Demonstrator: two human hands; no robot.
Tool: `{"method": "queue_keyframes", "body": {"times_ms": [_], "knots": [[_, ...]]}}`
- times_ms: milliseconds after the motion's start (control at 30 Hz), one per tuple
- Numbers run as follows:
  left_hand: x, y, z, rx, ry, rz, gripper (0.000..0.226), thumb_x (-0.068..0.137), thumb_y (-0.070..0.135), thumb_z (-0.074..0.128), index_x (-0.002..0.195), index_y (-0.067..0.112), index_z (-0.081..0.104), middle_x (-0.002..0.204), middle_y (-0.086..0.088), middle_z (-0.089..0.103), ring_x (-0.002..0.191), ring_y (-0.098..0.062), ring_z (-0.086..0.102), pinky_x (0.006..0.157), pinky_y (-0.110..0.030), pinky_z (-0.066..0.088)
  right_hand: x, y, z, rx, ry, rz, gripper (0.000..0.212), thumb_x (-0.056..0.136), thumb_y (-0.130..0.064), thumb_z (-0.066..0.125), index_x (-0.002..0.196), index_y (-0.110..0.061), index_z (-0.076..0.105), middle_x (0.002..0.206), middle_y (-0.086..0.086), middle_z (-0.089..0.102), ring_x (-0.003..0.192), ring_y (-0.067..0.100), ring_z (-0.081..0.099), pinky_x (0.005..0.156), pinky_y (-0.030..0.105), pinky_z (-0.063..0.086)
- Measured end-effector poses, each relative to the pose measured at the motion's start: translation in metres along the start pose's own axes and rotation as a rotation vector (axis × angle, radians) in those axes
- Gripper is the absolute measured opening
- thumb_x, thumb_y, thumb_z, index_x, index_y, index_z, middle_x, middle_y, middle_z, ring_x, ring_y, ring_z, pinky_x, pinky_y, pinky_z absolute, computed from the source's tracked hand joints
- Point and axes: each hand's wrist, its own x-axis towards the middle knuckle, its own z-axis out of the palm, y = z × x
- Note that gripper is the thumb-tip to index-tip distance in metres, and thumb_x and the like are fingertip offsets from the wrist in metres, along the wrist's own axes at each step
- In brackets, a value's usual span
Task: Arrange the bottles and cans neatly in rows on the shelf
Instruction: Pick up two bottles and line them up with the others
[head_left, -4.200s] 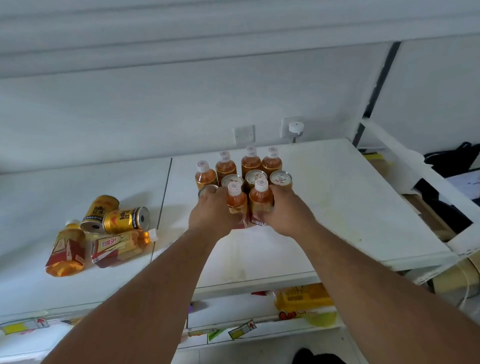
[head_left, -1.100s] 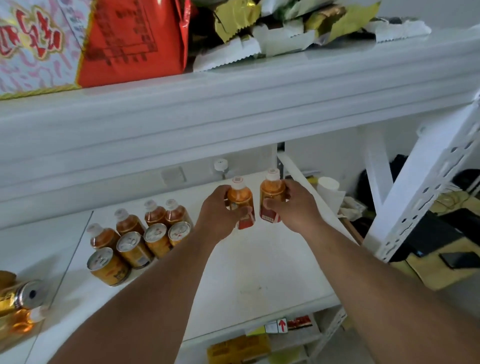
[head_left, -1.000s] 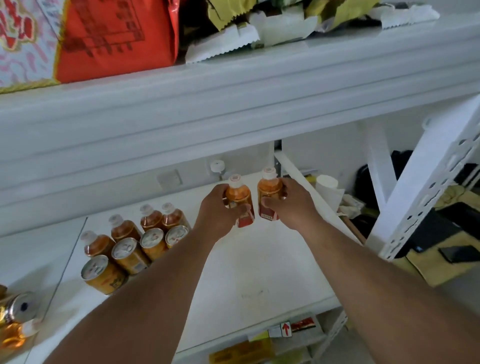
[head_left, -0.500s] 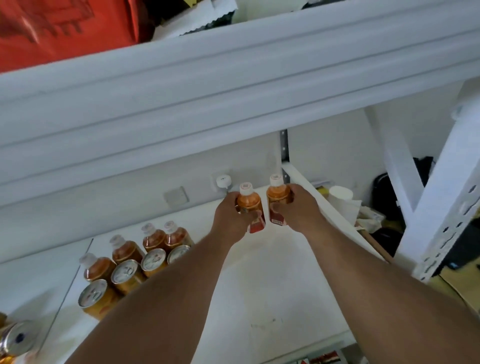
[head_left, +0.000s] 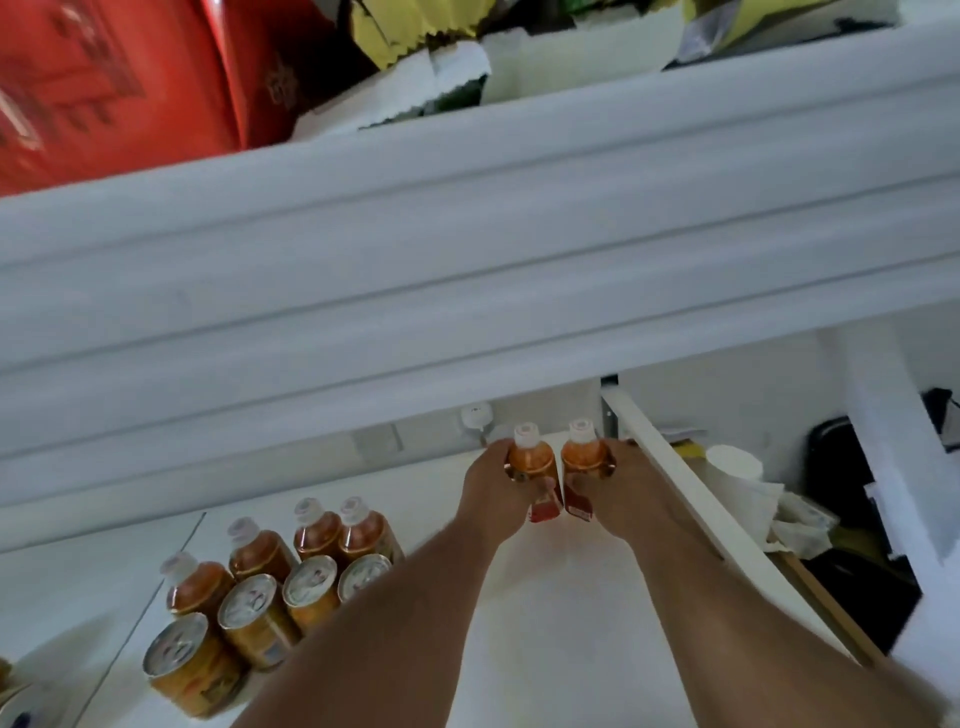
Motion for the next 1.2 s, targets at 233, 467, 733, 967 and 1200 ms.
{"method": "queue_keyframes", "body": {"times_ms": [233,467,733,967,1200], "knots": [[0.004,-0.015,0.018,-0.016,-0.031,-0.041,0.042,0.074,0.017,0.081,0.11,0.031,0.063,0.102,0.016,0.066,0.093,-0.007,0.062,0.075,-0.012,0.044,0.006,0.017,0.011,0.042,0.061,-0.036,0.028,0.083,-0.022,0.079,0.108,-0.017,0.067,0.091,-0.007,0.061,0.078,0.008,0.059,0.068,0.02,0.046],[0.003,-0.013,0.024,0.034,-0.034,-0.08,0.044,0.077,0.015,0.076,0.111,0.035,0.057,0.097,0.024,0.06,0.093,-0.003,0.061,0.075,-0.01,0.046,0.009,0.021,0.018,-0.097,0.122,-0.083,0.026,0.088,-0.027,0.076,0.104,-0.026,0.054,0.086,-0.012,0.055,0.072,0.002,0.056,0.063,0.006,0.038],[-0.025,-0.002,0.007,0.203,-0.09,-0.149,0.087,0.083,0.033,0.077,0.153,0.019,0.028,0.156,-0.003,0.036,0.139,-0.024,0.038,0.113,-0.041,0.035,-0.025,0.023,0.002,0.074,0.053,-0.01,0.045,0.083,-0.009,0.079,0.086,-0.039,0.046,0.088,-0.018,0.055,0.088,0.01,0.059,0.079,0.027,0.048],[-0.07,0.025,-0.035,0.379,-0.148,-0.049,0.081,0.091,0.031,0.068,0.155,0.016,0.02,0.161,-0.004,0.024,0.145,-0.021,0.025,0.114,-0.03,0.021,-0.087,-0.022,-0.034,-0.165,-0.183,0.031,0.052,0.095,-0.03,0.068,0.142,-0.022,0.047,0.135,-0.002,0.059,0.114,0.017,0.056,0.088,0.024,0.038],[-0.138,0.031,-0.073,0.466,-0.217,-0.064,0.084,0.092,0.043,0.061,0.157,0.019,0.014,0.164,-0.002,0.014,0.148,-0.02,0.016,0.117,-0.032,0.017,-0.143,-0.064,-0.043,-0.355,-0.388,-0.036,0.061,0.097,-0.045,0.06,0.15,-0.024,0.037,0.15,0.002,0.048,0.134,0.025,0.048,0.103,0.032,0.037]]}}
